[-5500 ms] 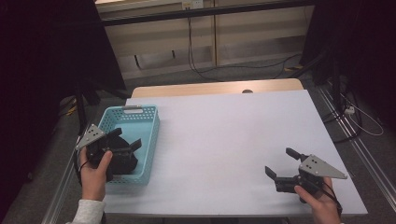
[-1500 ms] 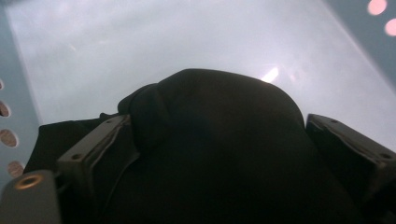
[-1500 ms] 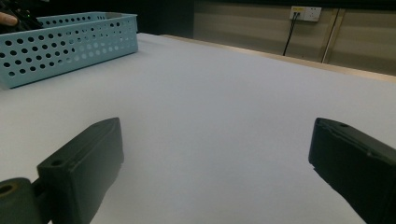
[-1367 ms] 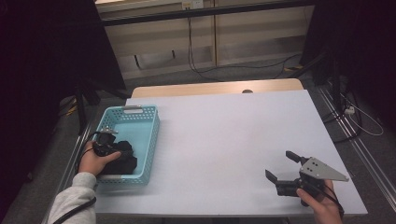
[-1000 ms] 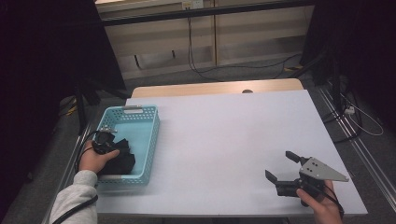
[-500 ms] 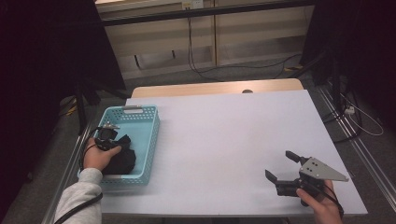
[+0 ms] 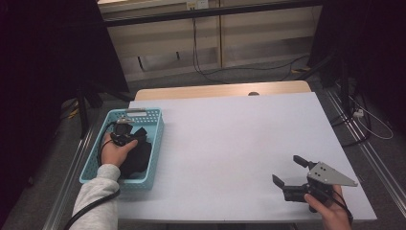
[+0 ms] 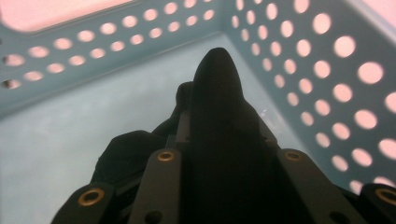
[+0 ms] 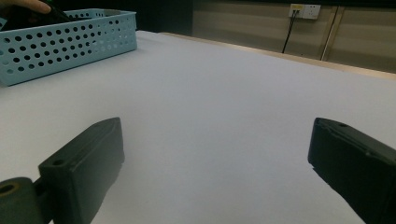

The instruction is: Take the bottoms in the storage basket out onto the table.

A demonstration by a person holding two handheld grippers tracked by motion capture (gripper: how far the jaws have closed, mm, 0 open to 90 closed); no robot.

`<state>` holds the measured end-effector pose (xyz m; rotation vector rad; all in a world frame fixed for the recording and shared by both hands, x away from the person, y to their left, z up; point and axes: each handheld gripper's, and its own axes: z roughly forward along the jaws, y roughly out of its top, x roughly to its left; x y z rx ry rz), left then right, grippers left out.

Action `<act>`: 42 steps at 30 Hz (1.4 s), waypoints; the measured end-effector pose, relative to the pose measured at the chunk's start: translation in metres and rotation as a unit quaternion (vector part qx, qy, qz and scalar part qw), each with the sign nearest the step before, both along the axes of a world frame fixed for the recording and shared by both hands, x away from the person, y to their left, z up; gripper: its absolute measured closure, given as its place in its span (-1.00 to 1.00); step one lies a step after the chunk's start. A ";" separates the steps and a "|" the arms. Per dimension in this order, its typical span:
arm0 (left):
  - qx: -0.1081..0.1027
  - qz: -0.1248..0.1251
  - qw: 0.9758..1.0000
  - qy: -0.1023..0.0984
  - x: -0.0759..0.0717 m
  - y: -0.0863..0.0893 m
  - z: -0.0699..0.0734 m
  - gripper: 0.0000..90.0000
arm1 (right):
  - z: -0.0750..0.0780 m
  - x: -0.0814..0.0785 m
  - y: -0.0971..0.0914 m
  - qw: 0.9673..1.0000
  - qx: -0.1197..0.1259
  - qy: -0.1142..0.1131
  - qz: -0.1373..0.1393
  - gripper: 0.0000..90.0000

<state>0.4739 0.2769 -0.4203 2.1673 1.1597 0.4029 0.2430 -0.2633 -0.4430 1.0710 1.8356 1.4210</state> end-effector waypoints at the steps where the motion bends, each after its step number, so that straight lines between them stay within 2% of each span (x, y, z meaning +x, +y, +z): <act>1: 0.000 0.000 1.000 -0.001 0.000 0.000 0.000 0.56 | 0.000 0.000 0.000 1.000 0.000 0.000 -0.001 -0.93; 3: -0.008 0.005 1.000 0.002 0.001 0.002 0.000 0.40 | 0.000 0.000 0.000 1.000 0.001 0.000 0.000 -0.93; 6: -0.014 0.020 1.000 0.002 0.001 0.008 0.004 -0.11 | 0.000 -0.001 -0.001 1.000 0.000 0.001 -0.001 -0.93; 7: -0.023 0.020 1.000 0.008 0.000 0.010 0.006 -0.25 | 0.000 -0.001 -0.001 1.000 0.001 0.001 0.000 -0.93; 8: -0.025 0.016 1.000 0.009 -0.001 0.012 0.008 -0.35 | 0.000 -0.001 0.000 1.000 0.000 0.002 0.000 -0.94; 11: -0.010 0.022 1.000 0.002 -0.004 0.020 0.012 -0.61 | -0.001 0.000 0.000 1.000 0.000 0.002 0.001 -0.94; 12: -0.017 0.028 0.999 0.005 -0.006 0.023 0.014 -0.68 | -0.001 0.000 0.000 1.000 -0.001 0.003 0.001 -0.94; 13: -0.023 0.032 0.999 -0.002 -0.007 0.025 0.015 -0.71 | -0.001 0.000 0.001 1.000 -0.001 0.003 0.002 -0.94; 14: -0.026 0.032 0.999 0.001 -0.008 0.027 0.016 -0.73 | -0.001 0.000 0.001 1.000 -0.001 0.003 0.002 -0.94; 15: -0.025 0.033 0.999 -0.003 -0.009 0.028 0.017 -0.74 | -0.001 0.000 0.001 1.000 -0.002 0.004 0.003 -0.94; 18: -0.029 0.033 0.999 0.004 -0.012 0.032 0.020 -0.77 | -0.001 0.000 0.002 1.000 -0.004 0.004 0.003 -0.94; 22: -0.027 0.030 0.999 0.001 -0.016 0.033 0.023 -0.80 | -0.001 0.001 0.002 1.000 -0.005 0.005 0.004 -0.94; 30: -0.028 0.025 0.999 0.015 -0.024 0.036 0.022 -0.85 | -0.001 0.001 0.004 1.000 -0.005 0.005 0.007 -0.94; 33: -0.021 0.030 0.999 0.033 -0.025 0.040 0.015 -0.87 | -0.001 0.001 0.004 1.000 -0.007 0.005 0.009 -0.94; 38: -0.021 0.038 0.998 0.055 -0.025 0.044 -0.001 -0.91 | 0.000 0.002 0.005 1.000 -0.006 0.004 0.011 -0.94; 40: -0.023 0.046 0.996 0.069 -0.024 0.046 -0.008 -0.95 | -0.001 0.002 0.006 1.000 -0.006 0.005 0.012 -0.94; 42: -0.036 0.057 0.994 0.085 -0.023 0.048 -0.014 -1.00 | -0.001 0.002 0.006 1.000 -0.007 0.005 0.011 -0.94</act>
